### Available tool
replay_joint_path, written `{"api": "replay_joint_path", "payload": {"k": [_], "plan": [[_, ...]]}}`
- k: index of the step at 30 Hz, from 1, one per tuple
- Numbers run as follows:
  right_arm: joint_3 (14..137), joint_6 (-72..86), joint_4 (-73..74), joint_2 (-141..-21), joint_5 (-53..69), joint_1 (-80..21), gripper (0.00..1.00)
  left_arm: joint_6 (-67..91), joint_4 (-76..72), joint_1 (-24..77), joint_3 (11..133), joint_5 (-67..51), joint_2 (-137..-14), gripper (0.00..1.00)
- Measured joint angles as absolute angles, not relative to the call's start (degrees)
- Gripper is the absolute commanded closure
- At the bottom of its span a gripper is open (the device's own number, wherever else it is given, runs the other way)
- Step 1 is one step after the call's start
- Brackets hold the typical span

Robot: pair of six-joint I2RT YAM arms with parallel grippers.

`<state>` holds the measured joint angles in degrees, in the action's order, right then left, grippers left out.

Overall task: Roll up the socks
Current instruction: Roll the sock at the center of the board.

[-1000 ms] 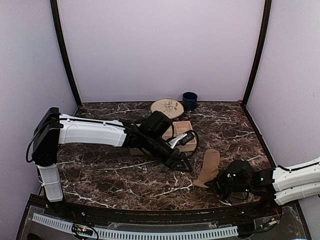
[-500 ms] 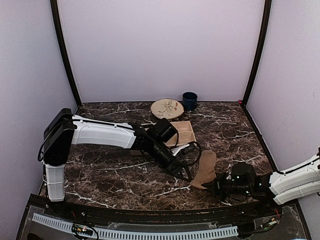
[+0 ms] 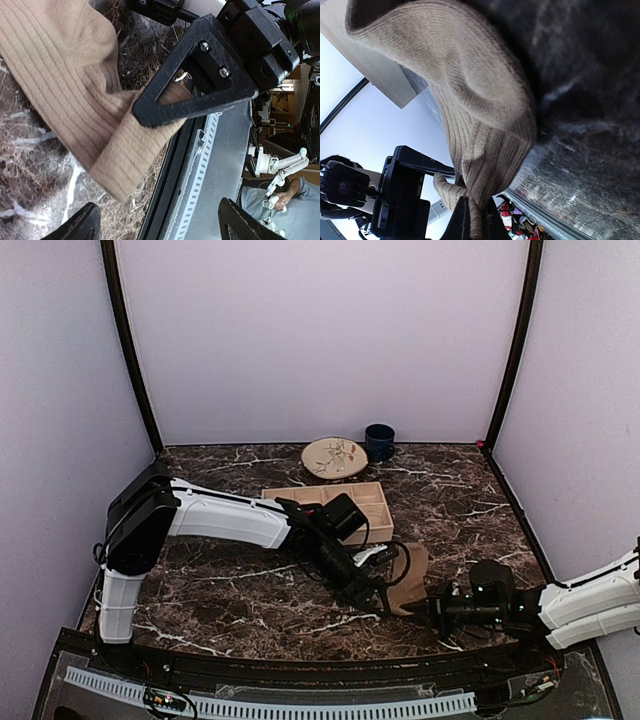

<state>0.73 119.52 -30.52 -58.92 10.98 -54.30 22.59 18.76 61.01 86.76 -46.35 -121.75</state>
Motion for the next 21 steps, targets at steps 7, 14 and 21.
{"api": "replay_joint_path", "payload": {"k": [7, 14, 21], "plan": [[0.73, 119.5, -34.15, -62.52, 12.73, -54.17, 0.99, 28.64, 18.98, 61.47, 88.84, -43.22, -122.32, 0.19], [1.06, 119.5, -37.1, -65.23, 14.15, -54.06, 0.98, 32.84, 22.48, 61.45, 92.01, -39.09, -123.22, 0.21], [1.32, 119.48, -38.98, -67.09, 14.39, -54.04, 0.99, 34.39, 26.48, 61.65, 92.25, -38.41, -124.33, 0.22]]}}
